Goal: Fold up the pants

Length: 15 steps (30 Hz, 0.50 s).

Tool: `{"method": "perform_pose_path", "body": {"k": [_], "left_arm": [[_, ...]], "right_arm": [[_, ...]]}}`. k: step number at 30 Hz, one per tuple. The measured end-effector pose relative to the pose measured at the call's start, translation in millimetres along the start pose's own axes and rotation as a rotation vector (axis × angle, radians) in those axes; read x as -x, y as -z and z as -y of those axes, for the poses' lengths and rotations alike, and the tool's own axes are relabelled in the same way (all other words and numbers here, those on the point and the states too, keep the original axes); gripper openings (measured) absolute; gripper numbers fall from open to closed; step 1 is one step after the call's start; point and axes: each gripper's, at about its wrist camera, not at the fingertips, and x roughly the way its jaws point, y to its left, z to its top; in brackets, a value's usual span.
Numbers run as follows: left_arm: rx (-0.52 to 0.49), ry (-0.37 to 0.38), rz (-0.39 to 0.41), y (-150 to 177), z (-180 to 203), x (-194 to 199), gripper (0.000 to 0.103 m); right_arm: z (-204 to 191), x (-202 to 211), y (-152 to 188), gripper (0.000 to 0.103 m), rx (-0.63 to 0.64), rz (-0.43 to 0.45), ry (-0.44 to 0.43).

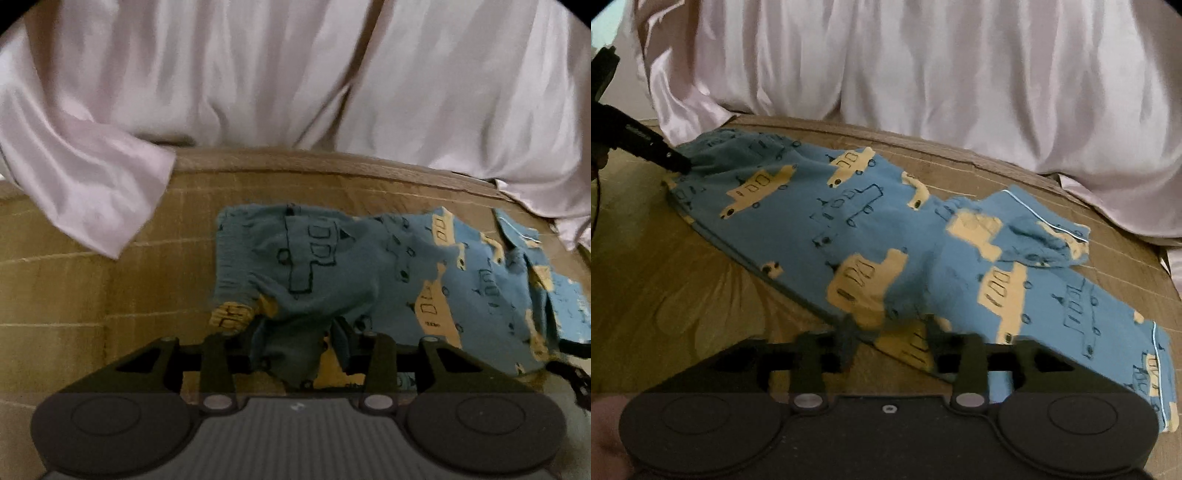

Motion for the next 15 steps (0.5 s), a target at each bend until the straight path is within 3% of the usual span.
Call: {"method": "perform_pose_path", "body": {"k": [3,4,6,9,11,15], "left_arm": [[-0.1,-0.022,0.067,4,34,12,0.084],[-0.15,-0.01,0.093,7,48,16,0.086],[-0.221,0.035,0.118,11,74,17,0.095],[-0.268,0.163,0.097,14,114,6,0.099],[-0.277,0.255,0.08,18,140,-4,0.099],[-0.316,0.396,0.062,18,190,-29,0.099]], "right_arm": [[20,17,3,0.075,-0.023,0.046,-0.028],[27,22,1,0.08,-0.034,0.059,-0.022],[42,26,-5,0.101,-0.054,0.083,0.004],[69,21,-19,0.102,-0.088,0.096,0.053],[94,12,-33,0.102,-0.133,0.086,0.04],[149,-9,-58,0.102,-0.293,0.098,-0.123]]}}
